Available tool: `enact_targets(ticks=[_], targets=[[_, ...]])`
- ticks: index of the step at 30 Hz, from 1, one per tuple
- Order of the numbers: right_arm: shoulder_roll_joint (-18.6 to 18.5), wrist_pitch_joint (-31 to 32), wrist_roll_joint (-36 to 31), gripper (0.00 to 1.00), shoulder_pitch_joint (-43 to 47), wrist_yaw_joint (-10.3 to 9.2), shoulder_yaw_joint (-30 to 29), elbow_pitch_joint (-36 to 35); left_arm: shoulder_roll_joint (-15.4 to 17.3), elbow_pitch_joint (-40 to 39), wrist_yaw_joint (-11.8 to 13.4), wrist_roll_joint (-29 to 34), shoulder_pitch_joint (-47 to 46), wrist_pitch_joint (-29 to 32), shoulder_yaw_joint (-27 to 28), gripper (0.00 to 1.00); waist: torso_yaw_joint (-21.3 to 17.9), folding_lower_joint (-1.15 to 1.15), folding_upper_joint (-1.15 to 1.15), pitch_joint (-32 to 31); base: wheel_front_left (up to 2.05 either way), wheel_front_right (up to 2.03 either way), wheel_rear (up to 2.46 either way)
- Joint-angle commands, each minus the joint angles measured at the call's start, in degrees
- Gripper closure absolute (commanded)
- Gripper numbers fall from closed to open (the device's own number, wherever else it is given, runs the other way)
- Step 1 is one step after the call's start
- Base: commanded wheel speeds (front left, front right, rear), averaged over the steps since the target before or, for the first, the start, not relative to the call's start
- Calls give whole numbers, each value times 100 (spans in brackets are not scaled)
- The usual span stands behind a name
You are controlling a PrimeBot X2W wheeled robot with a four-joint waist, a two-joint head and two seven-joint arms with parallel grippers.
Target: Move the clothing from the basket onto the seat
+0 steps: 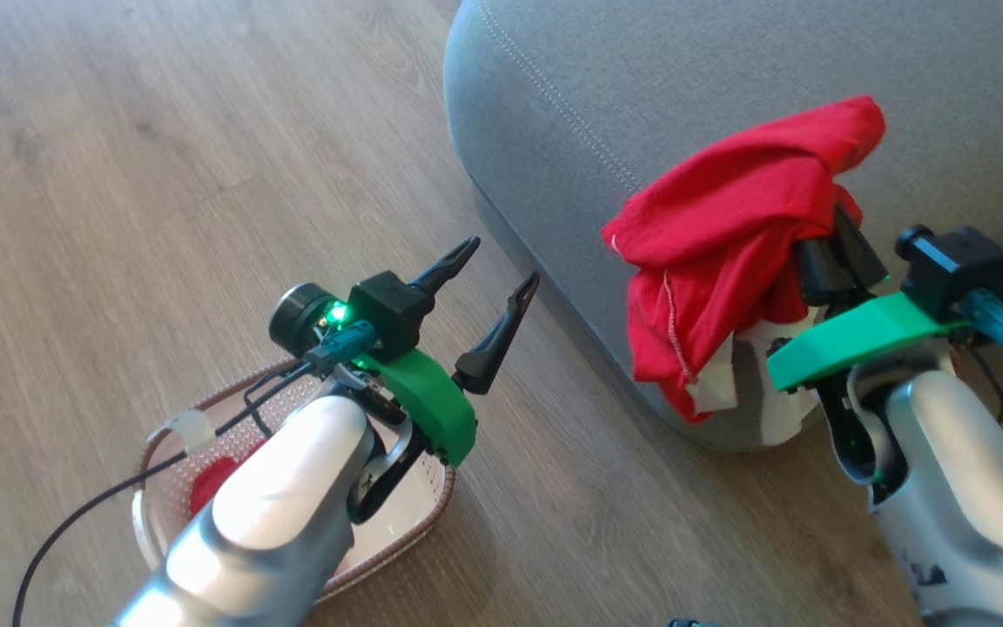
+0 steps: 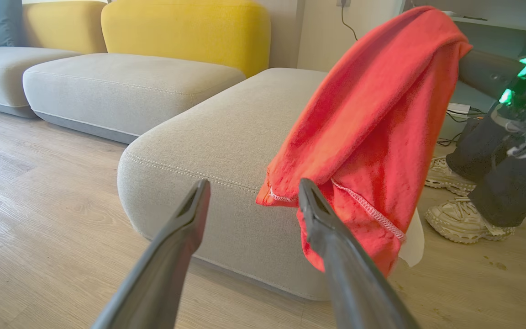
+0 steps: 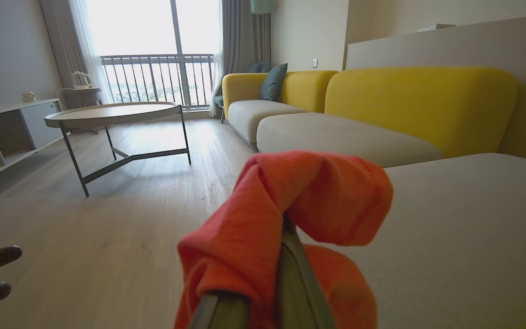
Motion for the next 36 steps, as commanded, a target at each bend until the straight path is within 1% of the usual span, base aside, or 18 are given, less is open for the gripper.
enact_targets(ticks=[1, 5, 9, 13, 18, 23, 27, 31, 36], targets=[[54, -34, -93, 100, 15, 41, -149, -316, 89, -157, 8, -31, -235, -58, 140, 0, -14, 0, 0, 42, 0, 0, 0], [78, -34, -182, 100, -16, 41, -429, -399, 95, -184, -7, -43, -273, -62, 67, 0, -25, 0, 0, 143, 0, 0, 0], [76, -34, -265, 100, -356, 41, -701, -433, 121, -270, -16, -63, -293, -64, 10, 0, -29, 0, 0, 322, 0, 0, 0], [27, -34, -353, 100, -848, 41, -926, -246, 154, -408, -12, 6, -331, -52, -72, 0, -18, 0, 0, 542, 0, 0, 0], [-124, -34, -508, 100, -1355, 41, -1228, -17, 176, -585, -17, 93, -453, 26, -206, 0, 143, 0, 0, 841, 0, 0, 0], [-358, -34, -748, 100, -2001, 41, -1525, 355, 247, -801, -25, 133, -604, 129, -360, 0, 318, 0, 0, 1247, 0, 0, 0], [-623, -34, -840, 100, -2635, 41, -1766, 866, 326, -1011, -31, 152, -739, 201, -471, 0, 420, 0, 0, 1626, 0, 0, 0], [-817, -34, -1009, 100, -3275, 41, -2113, 1331, 400, -1191, -35, 156, -887, 267, -574, 0, 558, 0, 0, 2001, 0, 0, 0], [-1087, -34, -1240, 100, -4066, 41, -2403, 1938, 501, -1329, -38, 141, -1049, 363, -656, 0, 756, 0, 0, 2455, 0, 0, 0]])
